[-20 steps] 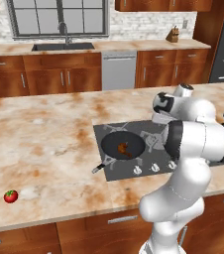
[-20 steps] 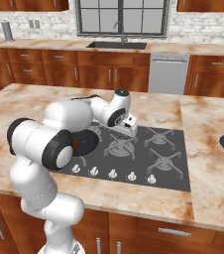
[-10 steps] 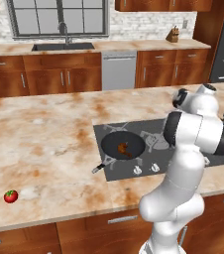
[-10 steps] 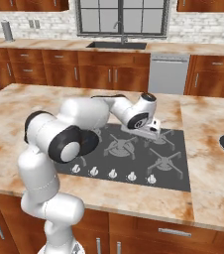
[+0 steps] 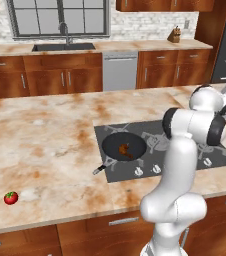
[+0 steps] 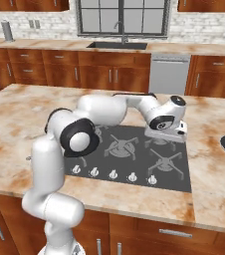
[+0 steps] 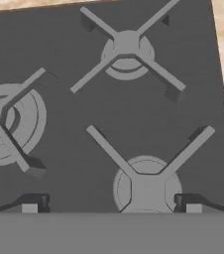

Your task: Place both pans onto different burners. Then place the tomato and the chicken drumstick on different pans.

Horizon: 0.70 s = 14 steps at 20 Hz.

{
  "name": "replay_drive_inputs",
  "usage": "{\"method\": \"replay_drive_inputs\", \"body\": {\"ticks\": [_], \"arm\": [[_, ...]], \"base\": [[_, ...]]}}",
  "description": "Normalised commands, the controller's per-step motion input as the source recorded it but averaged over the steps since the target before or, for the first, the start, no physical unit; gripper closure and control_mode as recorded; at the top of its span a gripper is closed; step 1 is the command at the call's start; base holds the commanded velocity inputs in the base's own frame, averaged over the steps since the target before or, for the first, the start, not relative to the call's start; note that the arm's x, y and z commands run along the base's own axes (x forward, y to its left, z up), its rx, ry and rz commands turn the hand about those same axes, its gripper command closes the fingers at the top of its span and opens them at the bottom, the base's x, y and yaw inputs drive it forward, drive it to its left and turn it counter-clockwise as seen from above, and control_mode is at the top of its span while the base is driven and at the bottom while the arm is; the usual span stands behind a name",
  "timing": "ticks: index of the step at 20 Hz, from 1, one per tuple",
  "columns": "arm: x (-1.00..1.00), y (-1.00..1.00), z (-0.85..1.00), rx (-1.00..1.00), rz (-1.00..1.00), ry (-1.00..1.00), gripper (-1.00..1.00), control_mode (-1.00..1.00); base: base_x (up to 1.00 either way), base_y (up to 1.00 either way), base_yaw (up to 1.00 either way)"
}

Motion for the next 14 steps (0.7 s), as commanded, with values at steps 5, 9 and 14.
{"method": "replay_drive_inputs", "body": {"ticks": [5,9,14], "arm": [[-0.14,-0.6,0.17,0.0,0.0,0.0,-1.0,-1.0],[-0.04,-0.57,0.0,-0.05,0.0,-0.01,-1.0,-1.0],[-0.03,-0.6,0.0,-0.05,0.0,-0.01,-1.0,-1.0]], "base": [[0.0,0.0,0.0],[0.0,0.0,0.0],[0.0,0.0,0.0]]}}
